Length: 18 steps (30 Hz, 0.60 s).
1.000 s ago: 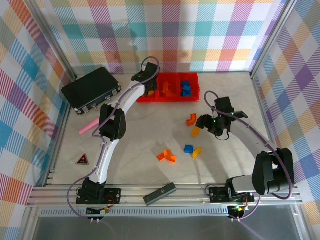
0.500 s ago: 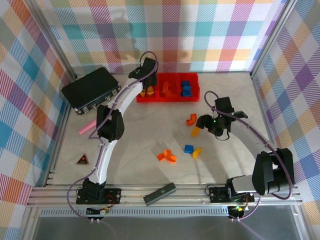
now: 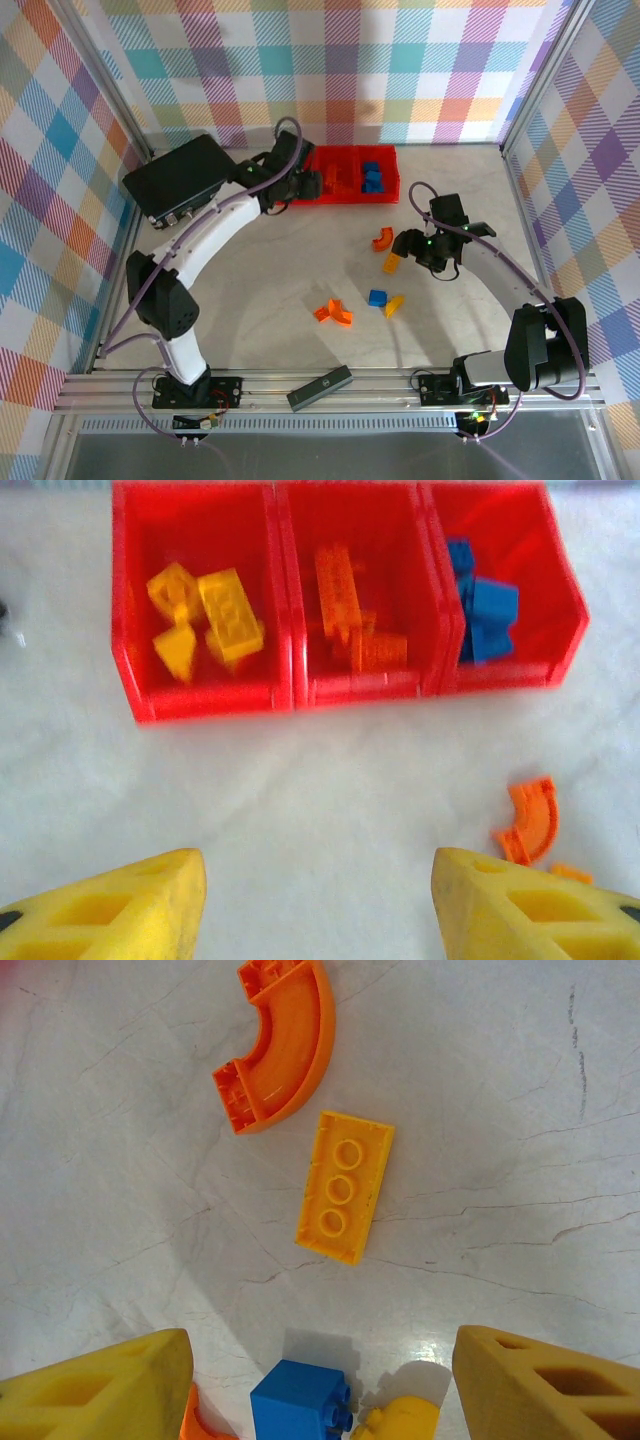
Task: Sort the legos into containers by color
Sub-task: Rotate the lego at the bottom-center of the table.
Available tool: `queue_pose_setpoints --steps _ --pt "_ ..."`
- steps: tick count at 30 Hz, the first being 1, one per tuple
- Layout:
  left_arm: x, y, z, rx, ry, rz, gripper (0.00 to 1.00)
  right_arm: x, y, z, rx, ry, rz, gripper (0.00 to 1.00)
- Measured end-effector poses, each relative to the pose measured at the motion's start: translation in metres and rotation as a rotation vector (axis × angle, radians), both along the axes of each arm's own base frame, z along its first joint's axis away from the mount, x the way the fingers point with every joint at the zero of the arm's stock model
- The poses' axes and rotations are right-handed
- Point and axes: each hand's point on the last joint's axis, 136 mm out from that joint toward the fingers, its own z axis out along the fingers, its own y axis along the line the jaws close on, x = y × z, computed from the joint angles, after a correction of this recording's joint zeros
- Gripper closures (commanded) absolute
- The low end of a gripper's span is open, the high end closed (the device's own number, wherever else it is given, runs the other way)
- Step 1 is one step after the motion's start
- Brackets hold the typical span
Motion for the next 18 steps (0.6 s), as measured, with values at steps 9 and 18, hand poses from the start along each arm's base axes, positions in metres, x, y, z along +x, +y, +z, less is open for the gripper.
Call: queue_pose_setpoints --steps 9,18 --pt "-0.123 0.001 -0.076 0.048 0.262 0.03 0.36 0.0 -0.001 0.0 -0.003 -0.002 -0.002 0.3" --pt "-0.2 -0.044 -0.096 0.017 0.336 -0.023 0.36 0.001 -0.004 -0.001 -0.024 -0.006 -0.011 0.29"
